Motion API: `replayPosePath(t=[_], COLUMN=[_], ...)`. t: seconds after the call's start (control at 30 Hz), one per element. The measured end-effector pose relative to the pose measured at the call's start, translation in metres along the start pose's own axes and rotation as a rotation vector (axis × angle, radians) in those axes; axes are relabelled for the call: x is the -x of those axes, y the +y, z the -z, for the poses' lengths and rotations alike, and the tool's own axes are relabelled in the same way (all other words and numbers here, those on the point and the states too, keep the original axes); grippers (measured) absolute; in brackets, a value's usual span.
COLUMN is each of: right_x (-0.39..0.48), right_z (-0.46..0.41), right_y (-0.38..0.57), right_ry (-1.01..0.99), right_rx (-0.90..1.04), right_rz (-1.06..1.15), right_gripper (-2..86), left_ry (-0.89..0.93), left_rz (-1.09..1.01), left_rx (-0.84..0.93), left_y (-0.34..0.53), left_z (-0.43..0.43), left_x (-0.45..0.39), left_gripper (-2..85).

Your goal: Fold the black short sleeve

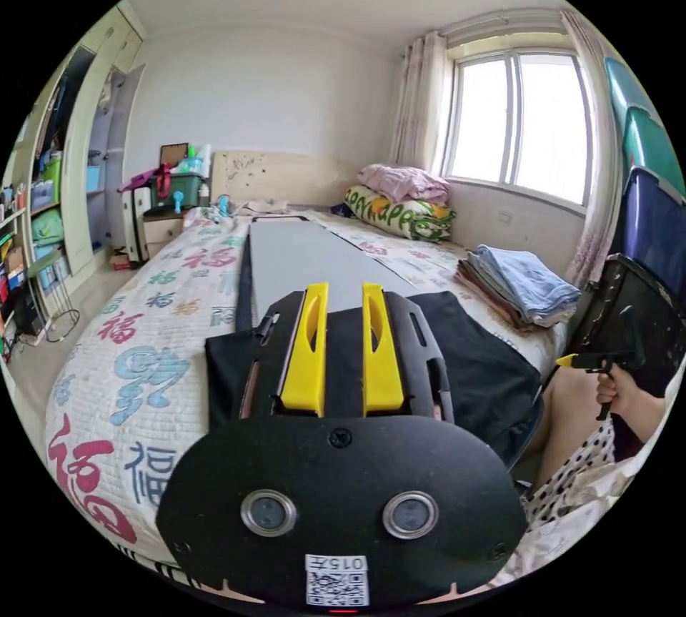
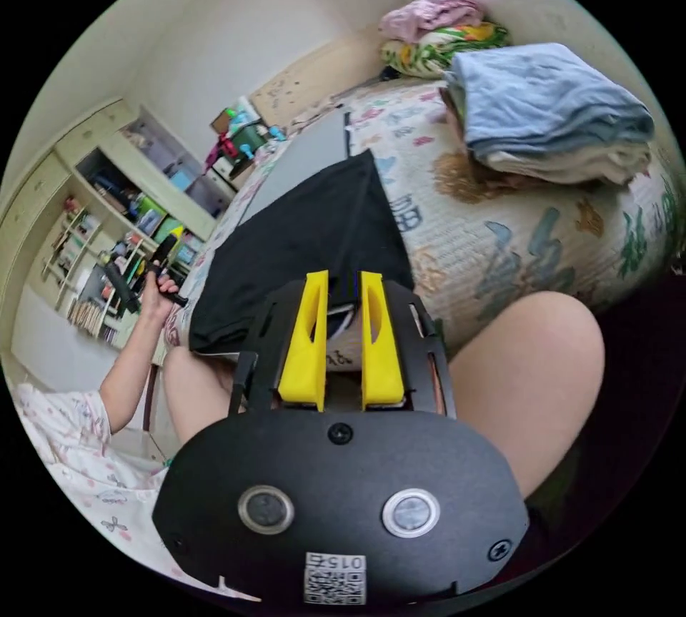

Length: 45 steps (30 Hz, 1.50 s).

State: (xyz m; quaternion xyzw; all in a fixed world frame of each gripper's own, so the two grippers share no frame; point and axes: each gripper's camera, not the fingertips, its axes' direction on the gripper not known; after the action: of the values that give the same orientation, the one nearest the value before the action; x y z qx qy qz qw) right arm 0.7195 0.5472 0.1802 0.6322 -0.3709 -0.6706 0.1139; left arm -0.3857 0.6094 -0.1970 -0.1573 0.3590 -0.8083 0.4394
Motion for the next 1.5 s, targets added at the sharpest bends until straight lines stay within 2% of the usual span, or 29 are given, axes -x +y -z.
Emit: replayPosePath(t=[0.17, 0.27, 0.43, 0.5, 0.57, 0.67, 0.8, 0.93, 1.17, 1.23, 1.33, 1.5], right_x=[0.01, 0.025, 0.06, 0.067, 0.074, 0.089, 0.102, 0.114, 0.119, 0.119, 0.12, 0.106], right_z=[-0.004, -0.014, -0.027, -0.024, -0.02, -0.017, -0.013, -0.016, -0.016, -0.011, -0.001, 0.018], right_y=[-0.031, -0.053, -0.09, -0.096, -0.098, -0.101, -0.099, -0.095, -0.075, -0.064, -0.046, -0.027], right_ry=[0.044, -0.012, -0.006, -0.02, -0.035, -0.015, -0.077, -0.08, -0.098, -0.109, -0.102, -0.089], right_rx=[-0.005, 0.041, 0.108, 0.111, 0.102, 0.105, 0.106, 0.123, 0.091, 0.049, -0.005, -0.061], right_rz=[-0.118, -0.144, -0.138, -0.156, -0.166, -0.143, -0.109, -0.082, -0.067, -0.047, -0.009, -0.015], right_gripper=[12.3, 13.0, 12.7, 11.8, 11.1, 9.3, 3.9, 3.0, 1.3, 1.0, 0.8, 0.7], left_ry=[0.11, 0.154, 0.27, 0.29, 0.282, 0.286, 0.264, 0.145, 0.089, 0.112, 0.124, 0.192], left_rz=[-0.041, -0.095, -0.189, -0.194, -0.211, -0.225, -0.148, -0.169, -0.204, -0.236, -0.306, -0.298], left_rx=[0.051, 0.123, 0.333, 0.364, 0.385, 0.508, 0.609, 0.689, 0.78, 0.758, 0.684, 0.571], left_y=[-0.066, -0.104, -0.173, -0.199, -0.222, -0.251, -0.264, -0.26, -0.238, -0.234, -0.239, -0.258], left_z=[-0.075, -0.132, -0.258, -0.301, -0.344, -0.43, -0.537, -0.61, -0.662, -0.66, -0.642, -0.605], left_x=[-0.055, -0.094, -0.164, -0.182, -0.201, -0.234, -0.264, -0.286, -0.288, -0.288, -0.289, -0.283], left_gripper=[7.4, 8.5, 10.1, 10.1, 10.2, 10.1, 10.0, 10.3, 6.3, 2.5, 1.4, 0.7])
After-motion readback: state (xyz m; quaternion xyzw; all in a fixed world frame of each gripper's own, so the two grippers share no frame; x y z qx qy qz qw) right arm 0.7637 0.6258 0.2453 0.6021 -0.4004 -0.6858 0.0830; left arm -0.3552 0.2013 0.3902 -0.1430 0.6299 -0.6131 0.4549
